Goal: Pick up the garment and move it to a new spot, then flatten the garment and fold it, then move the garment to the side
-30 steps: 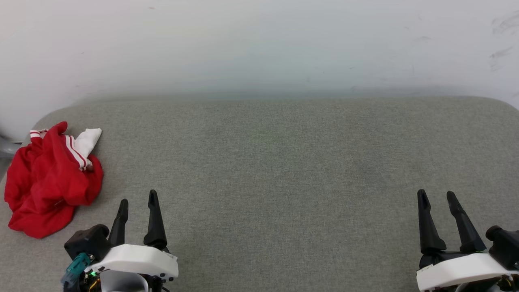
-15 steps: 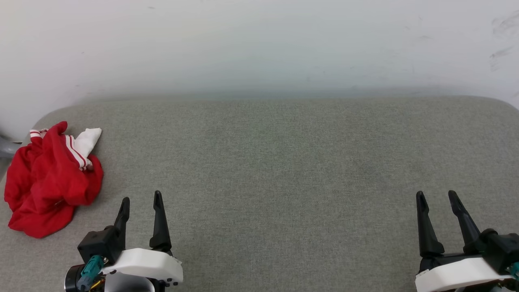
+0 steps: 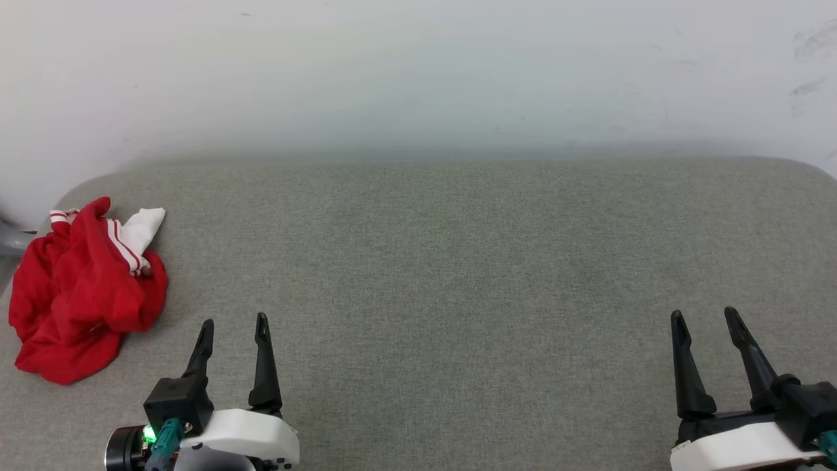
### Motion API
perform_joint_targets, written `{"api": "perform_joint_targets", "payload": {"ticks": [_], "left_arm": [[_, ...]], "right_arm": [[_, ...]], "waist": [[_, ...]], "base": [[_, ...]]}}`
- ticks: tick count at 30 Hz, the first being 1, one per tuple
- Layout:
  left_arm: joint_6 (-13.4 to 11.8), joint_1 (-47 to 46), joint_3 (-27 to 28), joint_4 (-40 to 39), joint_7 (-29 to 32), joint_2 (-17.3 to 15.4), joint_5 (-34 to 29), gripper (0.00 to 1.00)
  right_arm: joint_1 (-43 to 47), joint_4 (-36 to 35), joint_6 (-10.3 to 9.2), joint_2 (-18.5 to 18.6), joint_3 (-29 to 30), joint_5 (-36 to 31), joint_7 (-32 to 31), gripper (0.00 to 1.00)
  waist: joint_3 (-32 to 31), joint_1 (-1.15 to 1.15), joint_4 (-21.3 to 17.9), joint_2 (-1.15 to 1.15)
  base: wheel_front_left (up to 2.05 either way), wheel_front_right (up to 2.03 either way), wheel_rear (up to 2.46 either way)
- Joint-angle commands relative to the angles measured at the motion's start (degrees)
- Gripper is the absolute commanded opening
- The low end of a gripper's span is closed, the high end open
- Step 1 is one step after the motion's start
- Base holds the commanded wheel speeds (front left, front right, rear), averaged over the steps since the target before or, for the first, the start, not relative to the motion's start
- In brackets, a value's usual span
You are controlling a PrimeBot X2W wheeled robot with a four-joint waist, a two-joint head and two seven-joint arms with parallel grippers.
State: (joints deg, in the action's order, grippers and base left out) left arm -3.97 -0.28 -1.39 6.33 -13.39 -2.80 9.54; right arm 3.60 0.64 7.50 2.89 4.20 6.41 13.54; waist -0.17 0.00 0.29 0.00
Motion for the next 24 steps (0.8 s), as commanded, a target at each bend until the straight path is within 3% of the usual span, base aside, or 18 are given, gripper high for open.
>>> {"api": "perform_joint_targets", "payload": {"ticks": [1,24], "left_arm": [[0.1,0.4,-0.1,-0.1,-0.6,-0.1,-1.1,1.0],[1.4,0.9,0.2,1.8,-1.9,-0.1,-0.9,1.0]], "right_arm": [[0.7,-0.2,-0.02,0.0,0.2,-0.7,0.3,1.0],[1.3,1.0,-0.02,0.0,1.1,1.6,1.7,1.0]], "waist": [[-0.1,0.0,0.0,0.0],[-0.2,0.0,-0.1,0.0]], "base": [[0.0,0.0,0.0],[0.0,0.0,0.0]]}}
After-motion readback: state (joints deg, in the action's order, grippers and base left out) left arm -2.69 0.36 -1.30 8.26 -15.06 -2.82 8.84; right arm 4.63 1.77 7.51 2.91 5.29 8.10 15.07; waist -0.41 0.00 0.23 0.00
